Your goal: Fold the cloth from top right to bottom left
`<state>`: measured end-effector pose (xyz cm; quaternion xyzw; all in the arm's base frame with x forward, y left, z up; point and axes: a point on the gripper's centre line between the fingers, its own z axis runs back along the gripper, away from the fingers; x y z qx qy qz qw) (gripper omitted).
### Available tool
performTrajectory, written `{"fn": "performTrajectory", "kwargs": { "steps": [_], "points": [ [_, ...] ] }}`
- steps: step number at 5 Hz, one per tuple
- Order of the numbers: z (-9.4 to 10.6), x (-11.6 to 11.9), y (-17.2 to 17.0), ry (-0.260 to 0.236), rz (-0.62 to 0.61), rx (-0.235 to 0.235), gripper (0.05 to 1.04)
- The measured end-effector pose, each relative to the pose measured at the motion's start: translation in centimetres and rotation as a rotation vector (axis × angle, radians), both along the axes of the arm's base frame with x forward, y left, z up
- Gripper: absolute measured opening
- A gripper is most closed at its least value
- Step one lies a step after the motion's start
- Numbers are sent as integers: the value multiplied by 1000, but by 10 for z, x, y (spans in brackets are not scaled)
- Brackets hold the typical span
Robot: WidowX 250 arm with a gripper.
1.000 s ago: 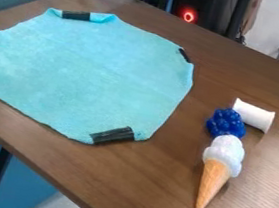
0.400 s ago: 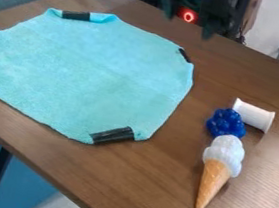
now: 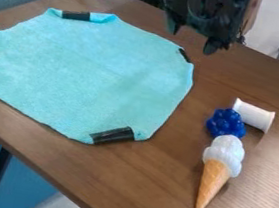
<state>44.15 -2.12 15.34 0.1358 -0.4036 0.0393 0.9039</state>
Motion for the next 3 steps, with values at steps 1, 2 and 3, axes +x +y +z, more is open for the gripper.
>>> {"fn": "performTrajectory", "kwargs": {
  "steps": [1, 2, 3],
  "points": [
    [-8, 5, 3, -11, 28, 5, 999],
    [-20, 6, 3, 6, 30, 10, 999],
    [-29, 9, 9, 14, 35, 29, 999]
  ]
}}
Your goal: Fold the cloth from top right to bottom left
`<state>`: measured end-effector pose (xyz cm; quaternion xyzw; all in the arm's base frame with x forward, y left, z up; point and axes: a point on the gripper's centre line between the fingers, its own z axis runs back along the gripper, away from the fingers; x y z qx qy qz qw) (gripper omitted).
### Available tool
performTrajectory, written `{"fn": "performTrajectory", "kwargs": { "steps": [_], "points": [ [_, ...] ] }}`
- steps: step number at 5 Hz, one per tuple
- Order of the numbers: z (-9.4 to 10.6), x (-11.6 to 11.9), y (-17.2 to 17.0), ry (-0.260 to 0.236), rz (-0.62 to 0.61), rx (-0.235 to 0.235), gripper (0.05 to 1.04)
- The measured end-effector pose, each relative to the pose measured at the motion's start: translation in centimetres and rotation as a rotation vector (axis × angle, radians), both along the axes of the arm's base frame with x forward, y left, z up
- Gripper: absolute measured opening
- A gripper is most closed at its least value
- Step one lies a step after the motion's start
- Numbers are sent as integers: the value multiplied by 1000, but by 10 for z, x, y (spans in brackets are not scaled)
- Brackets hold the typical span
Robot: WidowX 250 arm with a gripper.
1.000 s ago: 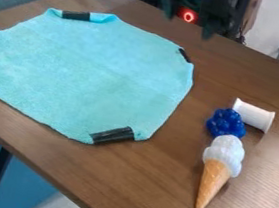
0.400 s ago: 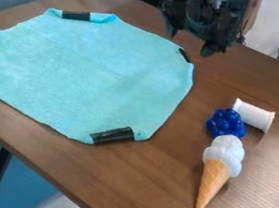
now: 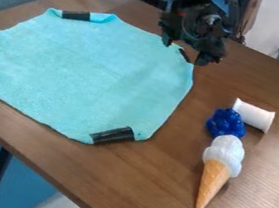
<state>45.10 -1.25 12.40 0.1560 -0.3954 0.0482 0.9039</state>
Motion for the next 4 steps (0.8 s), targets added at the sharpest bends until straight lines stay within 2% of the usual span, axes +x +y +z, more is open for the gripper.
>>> {"fn": "performTrajectory", "kwargs": {
  "steps": [2, 3, 4],
  "points": [
    [-11, 8, 0, 15, 19, -18, 999],
    [-15, 8, 12, 29, 62, -34, 989],
    [-25, 5, 23, 62, 111, -39, 876]
  ]
}}
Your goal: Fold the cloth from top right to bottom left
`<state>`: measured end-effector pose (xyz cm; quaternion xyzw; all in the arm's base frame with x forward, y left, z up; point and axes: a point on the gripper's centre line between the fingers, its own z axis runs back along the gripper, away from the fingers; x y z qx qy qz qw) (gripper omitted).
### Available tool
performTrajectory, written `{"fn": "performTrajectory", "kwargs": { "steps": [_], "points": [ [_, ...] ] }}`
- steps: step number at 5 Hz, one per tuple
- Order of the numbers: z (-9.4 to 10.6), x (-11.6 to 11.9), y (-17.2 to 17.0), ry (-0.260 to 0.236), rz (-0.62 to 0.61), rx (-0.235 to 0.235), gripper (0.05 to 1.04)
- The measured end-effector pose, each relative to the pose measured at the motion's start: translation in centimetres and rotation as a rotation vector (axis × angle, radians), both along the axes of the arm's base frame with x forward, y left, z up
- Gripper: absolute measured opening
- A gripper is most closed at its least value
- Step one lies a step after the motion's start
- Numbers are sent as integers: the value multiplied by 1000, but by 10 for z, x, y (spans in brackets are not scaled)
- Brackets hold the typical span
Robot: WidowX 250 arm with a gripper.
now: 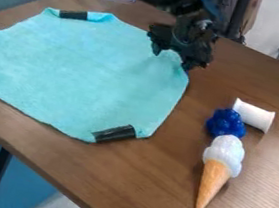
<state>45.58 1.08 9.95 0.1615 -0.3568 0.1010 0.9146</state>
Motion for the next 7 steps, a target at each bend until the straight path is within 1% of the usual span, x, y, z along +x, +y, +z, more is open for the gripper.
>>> {"fn": "performTrajectory", "kwargs": {
  "steps": [1, 2, 3, 4, 5, 6, 7],
  "points": [
    [-1, -1, 5, 11, 11, -1, 581],
    [-4, -3, 8, 19, 3, -17, 296],
    [8, -5, 12, 7, -25, -23, 114],
    [29, -8, 10, -24, -68, -39, 52],
    [56, -21, 15, -65, -107, -55, 50],
    [70, -40, 29, -76, -118, -77, 50],
    [77, -71, 57, -66, -117, -104, 50]
  ]
}}
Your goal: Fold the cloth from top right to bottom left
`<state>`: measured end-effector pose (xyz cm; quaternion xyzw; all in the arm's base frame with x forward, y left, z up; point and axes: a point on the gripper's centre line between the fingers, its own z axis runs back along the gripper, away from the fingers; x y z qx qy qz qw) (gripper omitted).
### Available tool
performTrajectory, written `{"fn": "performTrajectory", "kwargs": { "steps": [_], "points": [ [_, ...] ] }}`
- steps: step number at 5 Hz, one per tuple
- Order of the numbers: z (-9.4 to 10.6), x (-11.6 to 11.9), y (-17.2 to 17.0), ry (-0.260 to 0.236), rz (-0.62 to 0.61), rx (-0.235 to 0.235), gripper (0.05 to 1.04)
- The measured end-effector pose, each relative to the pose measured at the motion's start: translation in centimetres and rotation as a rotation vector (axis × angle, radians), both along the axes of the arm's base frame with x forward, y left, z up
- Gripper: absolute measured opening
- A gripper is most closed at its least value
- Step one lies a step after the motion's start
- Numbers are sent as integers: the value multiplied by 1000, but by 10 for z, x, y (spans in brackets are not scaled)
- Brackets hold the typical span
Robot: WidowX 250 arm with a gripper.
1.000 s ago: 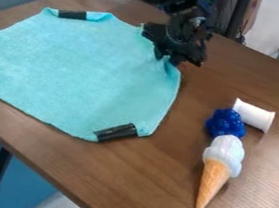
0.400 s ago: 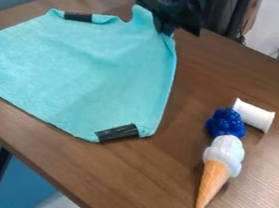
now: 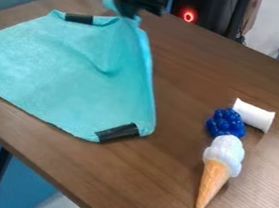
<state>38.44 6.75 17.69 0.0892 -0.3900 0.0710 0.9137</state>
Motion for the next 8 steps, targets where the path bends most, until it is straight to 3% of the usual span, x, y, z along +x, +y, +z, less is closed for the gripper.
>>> {"fn": "performTrajectory", "kwargs": {
  "steps": [2, 4, 5, 6, 7, 8],
  "points": [
    [-5, -59, 59, 42, -32, -9, 50],
    [-8, -99, 102, 63, -61, 14, 50],
    [-11, -117, 113, 125, -7, 15, 65],
    [-14, -135, 119, 215, 110, 11, 220],
    [-15, -146, 120, 294, 186, -8, 446],
    [-10, -144, 119, 289, 172, -10, 755]
  ]
}}
